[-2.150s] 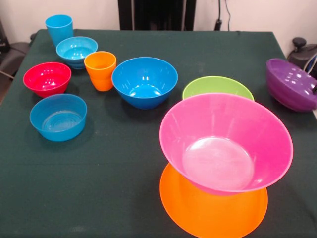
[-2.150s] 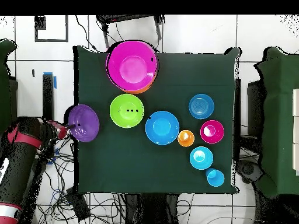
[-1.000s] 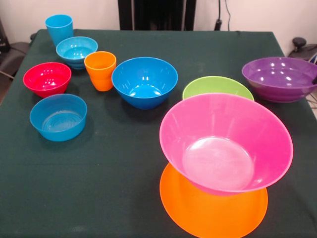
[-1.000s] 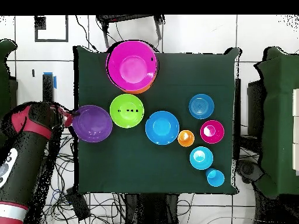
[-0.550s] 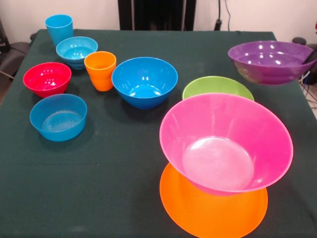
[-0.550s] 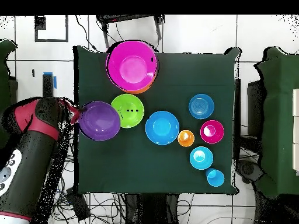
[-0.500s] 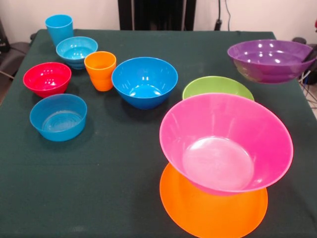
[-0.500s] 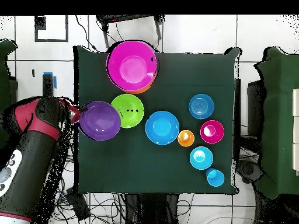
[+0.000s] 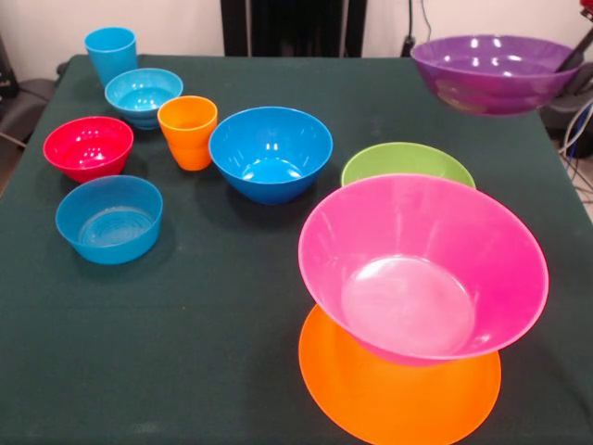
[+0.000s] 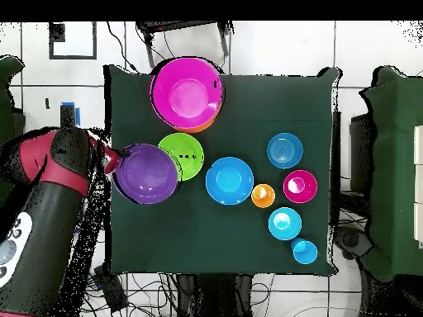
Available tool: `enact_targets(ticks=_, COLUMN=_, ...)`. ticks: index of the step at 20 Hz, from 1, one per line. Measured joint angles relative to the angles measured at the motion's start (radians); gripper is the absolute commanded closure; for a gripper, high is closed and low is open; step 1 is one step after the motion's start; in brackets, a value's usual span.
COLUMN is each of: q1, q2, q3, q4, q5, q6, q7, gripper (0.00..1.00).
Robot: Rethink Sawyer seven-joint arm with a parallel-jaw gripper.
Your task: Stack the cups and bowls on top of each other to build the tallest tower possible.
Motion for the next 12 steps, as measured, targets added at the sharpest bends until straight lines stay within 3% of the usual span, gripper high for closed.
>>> enact_targets(ticks=12, q1=-0.030, q2=-0.022, q3=0.028, q4=-0.080, q5=-0.101, q6=0.240, q7=-0.028, gripper=1.00)
